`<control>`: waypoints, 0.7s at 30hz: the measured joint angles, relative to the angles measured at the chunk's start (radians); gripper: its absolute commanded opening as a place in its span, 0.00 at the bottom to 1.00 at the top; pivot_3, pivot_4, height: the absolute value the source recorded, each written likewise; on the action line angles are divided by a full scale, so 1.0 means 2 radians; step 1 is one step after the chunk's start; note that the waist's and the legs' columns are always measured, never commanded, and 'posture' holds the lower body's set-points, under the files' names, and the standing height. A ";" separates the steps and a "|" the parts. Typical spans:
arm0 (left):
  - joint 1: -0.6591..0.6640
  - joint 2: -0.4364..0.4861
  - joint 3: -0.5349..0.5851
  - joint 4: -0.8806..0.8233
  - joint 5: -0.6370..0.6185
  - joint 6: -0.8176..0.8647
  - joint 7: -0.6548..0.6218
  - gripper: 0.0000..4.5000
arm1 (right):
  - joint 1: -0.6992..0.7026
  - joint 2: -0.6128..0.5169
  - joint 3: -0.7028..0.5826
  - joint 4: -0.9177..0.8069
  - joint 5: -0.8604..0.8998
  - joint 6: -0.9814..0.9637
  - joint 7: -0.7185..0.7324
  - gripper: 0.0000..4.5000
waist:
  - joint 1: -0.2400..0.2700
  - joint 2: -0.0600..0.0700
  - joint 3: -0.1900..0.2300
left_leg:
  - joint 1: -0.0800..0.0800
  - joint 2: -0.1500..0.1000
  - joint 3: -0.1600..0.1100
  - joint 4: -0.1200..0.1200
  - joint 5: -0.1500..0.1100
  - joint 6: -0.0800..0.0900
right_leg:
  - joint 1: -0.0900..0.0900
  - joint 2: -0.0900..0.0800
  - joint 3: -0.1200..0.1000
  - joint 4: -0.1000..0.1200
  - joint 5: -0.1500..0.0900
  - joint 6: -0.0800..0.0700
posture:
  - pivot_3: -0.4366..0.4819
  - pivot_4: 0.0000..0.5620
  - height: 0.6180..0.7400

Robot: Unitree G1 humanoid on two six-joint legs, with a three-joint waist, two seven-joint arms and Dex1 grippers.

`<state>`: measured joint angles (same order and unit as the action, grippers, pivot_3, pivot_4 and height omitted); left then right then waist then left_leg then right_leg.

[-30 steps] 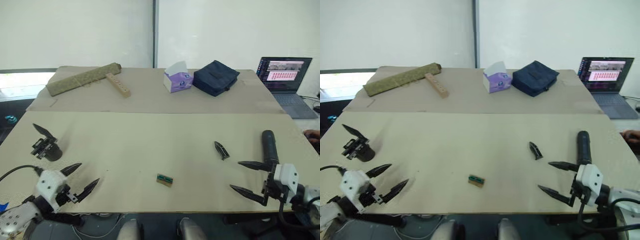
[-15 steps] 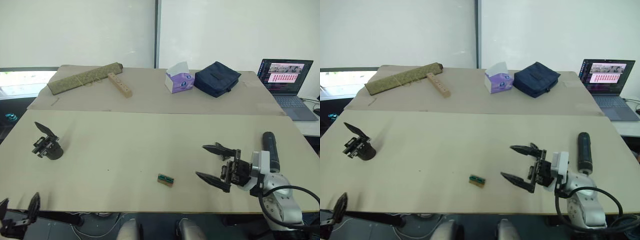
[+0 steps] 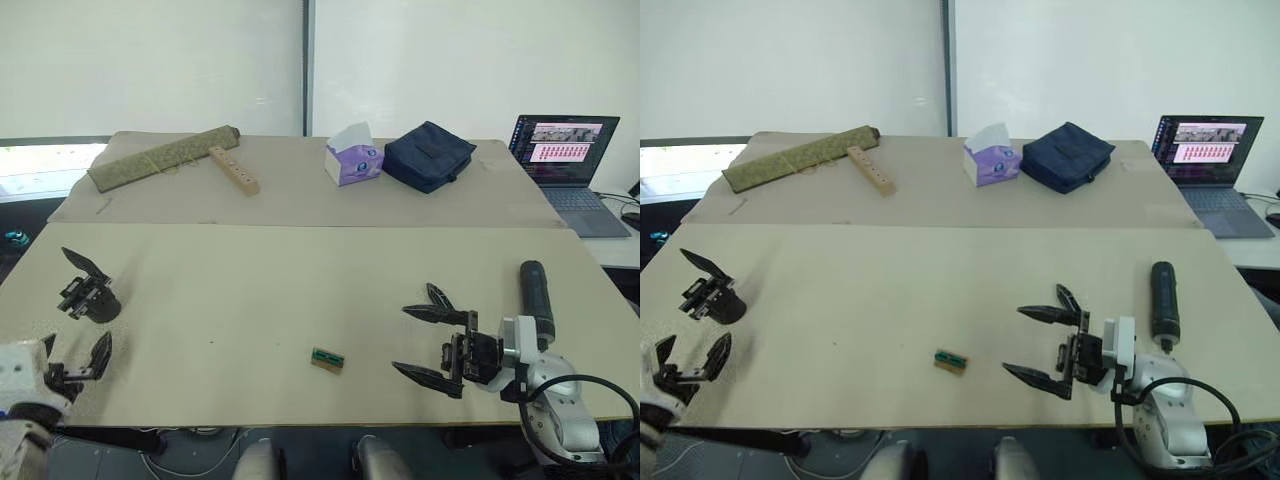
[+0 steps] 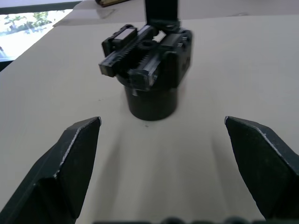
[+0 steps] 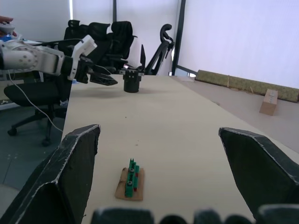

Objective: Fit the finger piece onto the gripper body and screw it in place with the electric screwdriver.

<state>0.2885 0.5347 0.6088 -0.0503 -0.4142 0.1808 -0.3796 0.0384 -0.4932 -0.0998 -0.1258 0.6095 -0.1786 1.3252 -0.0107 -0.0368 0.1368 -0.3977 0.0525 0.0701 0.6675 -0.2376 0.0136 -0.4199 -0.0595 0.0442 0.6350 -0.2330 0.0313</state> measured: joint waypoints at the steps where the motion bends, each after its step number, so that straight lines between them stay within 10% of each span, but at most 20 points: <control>1: -0.014 0.004 -0.003 0.015 0.010 0.001 0.006 1.00 | 0.000 -0.001 -0.001 0.002 0.000 -0.004 0.002 0.99 | -0.001 0.000 0.000 | 0.000 0.000 0.000 0.000 0.000 0.000 | 0.000 0.000 0.000 0.000 0.000 0.000 | 0.48 0.27 1.00; 20: -0.170 0.012 -0.062 0.179 0.075 -0.043 0.013 1.00 | 0.025 -0.002 -0.019 0.008 -0.009 -0.040 -0.009 0.99 | 0.001 0.000 0.000 | 0.000 0.000 0.000 0.000 0.000 0.000 | 0.000 -0.001 0.000 0.003 0.000 0.000 | 0.48 0.27 1.00; 21: -0.175 0.012 -0.064 0.186 0.080 -0.047 0.015 0.88 | 0.025 -0.002 -0.019 0.007 -0.010 -0.040 -0.009 1.00 | 0.001 0.000 0.000 | 0.001 0.000 0.000 0.000 0.000 0.000 | 0.000 -0.001 0.000 0.003 0.000 0.000 | 0.48 0.27 1.00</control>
<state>-0.0621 0.5594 0.4806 0.3221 -0.2542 0.0872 -0.3493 0.0886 -0.4981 -0.1372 -0.1119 0.5888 -0.2583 1.3069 -0.0094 -0.0370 0.1367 -0.3965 0.0522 0.0700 0.6675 -0.2376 0.0134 -0.4202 -0.0605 0.0446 0.6405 -0.2325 0.0316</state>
